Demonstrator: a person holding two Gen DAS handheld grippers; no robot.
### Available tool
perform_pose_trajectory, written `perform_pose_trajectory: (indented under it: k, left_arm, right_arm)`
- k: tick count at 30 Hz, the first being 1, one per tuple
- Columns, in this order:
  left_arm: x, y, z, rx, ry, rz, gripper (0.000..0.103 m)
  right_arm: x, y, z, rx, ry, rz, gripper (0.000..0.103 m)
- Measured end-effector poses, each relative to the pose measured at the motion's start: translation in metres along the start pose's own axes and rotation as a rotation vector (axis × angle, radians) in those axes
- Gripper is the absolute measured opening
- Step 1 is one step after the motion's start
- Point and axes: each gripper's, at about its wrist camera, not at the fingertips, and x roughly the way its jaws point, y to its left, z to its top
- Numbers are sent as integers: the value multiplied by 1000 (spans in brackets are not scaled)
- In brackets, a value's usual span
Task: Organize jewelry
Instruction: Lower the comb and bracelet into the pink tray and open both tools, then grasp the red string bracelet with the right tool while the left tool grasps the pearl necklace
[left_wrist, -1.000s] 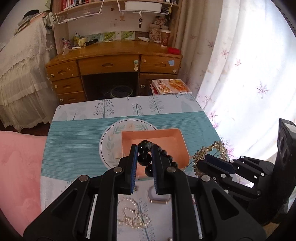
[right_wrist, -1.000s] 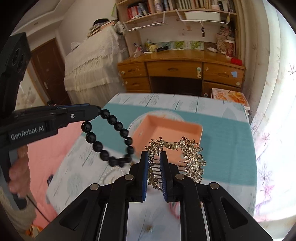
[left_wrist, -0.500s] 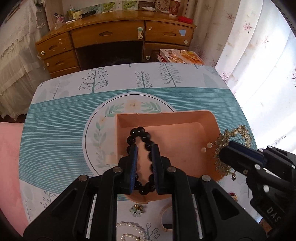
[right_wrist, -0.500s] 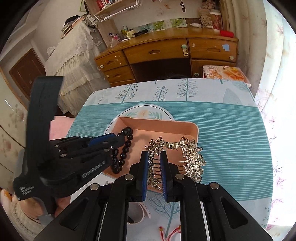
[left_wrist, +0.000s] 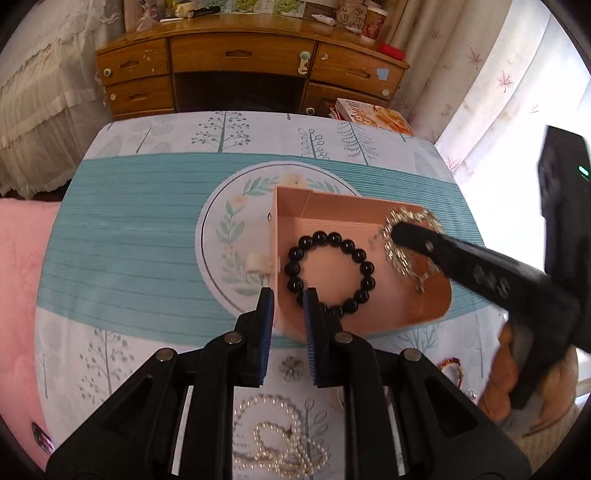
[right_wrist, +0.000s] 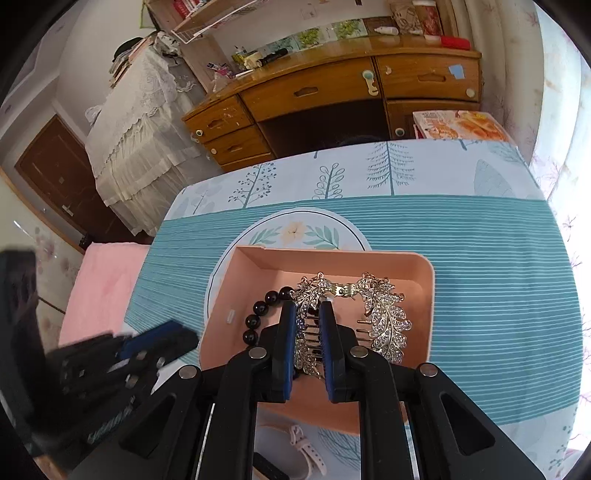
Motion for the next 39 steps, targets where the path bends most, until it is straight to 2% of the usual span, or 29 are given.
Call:
perform_pose_trajectory:
  k: [7,11,15,19,28,32,36,39]
  left_arm:
    - [-20,10,-44,-25,-15,-2,14]
    - [-31,14,-63,-31,-33,6,14]
    - [-45,19,-76,-40,-70,28,14]
    - [-55,25,-86,-64,-79,18,14]
    - [-85,41,-112,-137,-127,23,14]
    - [-103,37,-125,-118,-173,67,14]
    - [-117,36,-138,-115,-168,39,14]
    - [-127,33,-148,-98,-175,53,14]
  right_arm:
    - [28,-11,16,77,10,-64,13]
    - [37,-24,22,121,27,-46,16]
    - [29,-25,20,108,8,-68,16]
    - [6,-25,6,102,-13,-52,16]
    - [-64,-9,-55,14,-47,-37,16]
    - [-97,-2,-94,-14,-75,-18,16]
    - [-130,2,-134,-9,-95,23,18]
    - [-156,5,-164,-20,-125,24,23]
